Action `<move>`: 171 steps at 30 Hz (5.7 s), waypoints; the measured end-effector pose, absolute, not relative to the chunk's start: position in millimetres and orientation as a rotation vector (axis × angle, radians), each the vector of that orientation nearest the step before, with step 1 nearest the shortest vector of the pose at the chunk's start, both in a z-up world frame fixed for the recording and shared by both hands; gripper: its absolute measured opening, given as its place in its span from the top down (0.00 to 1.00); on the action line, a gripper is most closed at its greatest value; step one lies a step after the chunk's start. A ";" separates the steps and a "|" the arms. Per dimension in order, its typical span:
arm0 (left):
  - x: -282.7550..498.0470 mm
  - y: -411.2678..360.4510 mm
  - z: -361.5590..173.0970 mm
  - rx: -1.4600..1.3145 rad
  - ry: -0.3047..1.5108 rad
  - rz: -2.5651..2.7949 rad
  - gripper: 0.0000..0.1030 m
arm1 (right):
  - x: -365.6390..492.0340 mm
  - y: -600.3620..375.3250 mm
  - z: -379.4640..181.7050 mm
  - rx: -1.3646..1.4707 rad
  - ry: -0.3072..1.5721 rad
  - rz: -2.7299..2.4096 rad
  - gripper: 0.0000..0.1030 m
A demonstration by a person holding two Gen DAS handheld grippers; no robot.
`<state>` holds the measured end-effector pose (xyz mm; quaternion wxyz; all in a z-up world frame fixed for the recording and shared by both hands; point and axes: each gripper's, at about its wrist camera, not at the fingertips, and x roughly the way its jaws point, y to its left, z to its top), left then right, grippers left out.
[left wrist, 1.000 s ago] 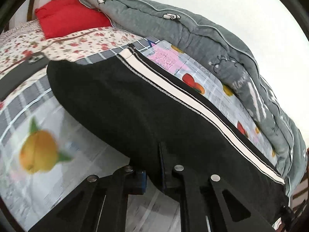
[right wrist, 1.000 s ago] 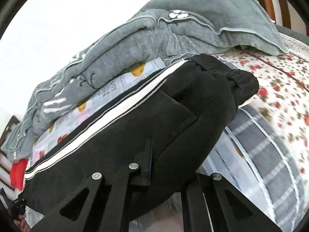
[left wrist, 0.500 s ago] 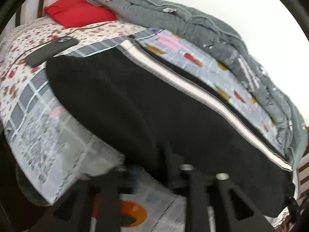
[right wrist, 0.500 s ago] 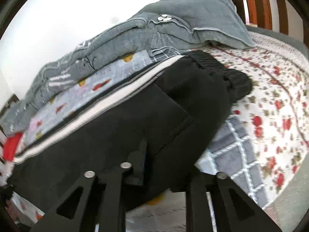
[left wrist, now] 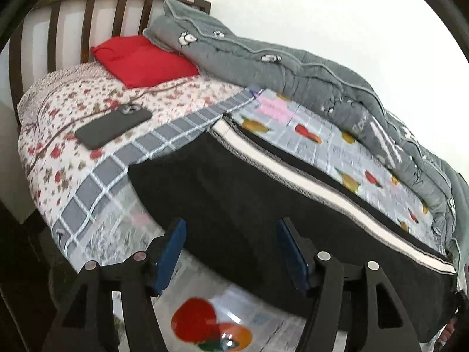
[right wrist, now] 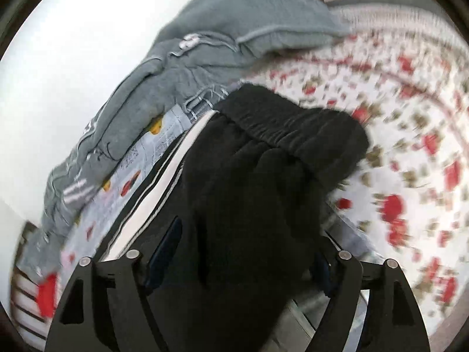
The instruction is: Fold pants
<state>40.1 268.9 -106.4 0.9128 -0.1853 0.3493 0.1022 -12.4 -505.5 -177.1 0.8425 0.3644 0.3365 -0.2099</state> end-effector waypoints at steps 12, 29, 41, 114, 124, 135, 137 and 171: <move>127.5 275.1 -93.7 -0.260 0.738 0.226 0.39 | -32.6 -483.9 -146.1 0.349 0.813 -0.613 0.53; 235.9 313.4 -145.1 -0.190 0.871 0.238 0.74 | 43.3 -381.1 -114.0 0.134 0.807 -0.534 0.44; 250.3 318.7 -139.8 -0.225 0.821 0.215 0.83 | 103.6 -340.8 -116.7 0.046 0.841 -0.408 0.44; 258.8 307.8 -143.0 -0.145 0.832 0.201 0.80 | 145.4 -313.0 -136.8 -0.009 0.879 -0.286 0.43; 244.7 317.5 -113.8 -0.222 0.627 0.179 0.86 | 155.3 -317.6 -134.4 -0.035 0.894 -0.264 0.43; 266.5 312.9 -142.7 -0.186 0.740 0.231 0.85 | 204.1 -282.0 -157.1 -0.359 0.959 0.096 0.30; 266.4 311.0 -142.4 -0.174 0.740 0.237 0.85 | 214.6 -278.7 -170.1 -0.361 1.015 0.180 0.31; 179.7 262.3 -114.8 -0.118 0.773 0.241 0.43 | 171.6 -356.8 -150.5 -0.027 0.979 -0.248 0.48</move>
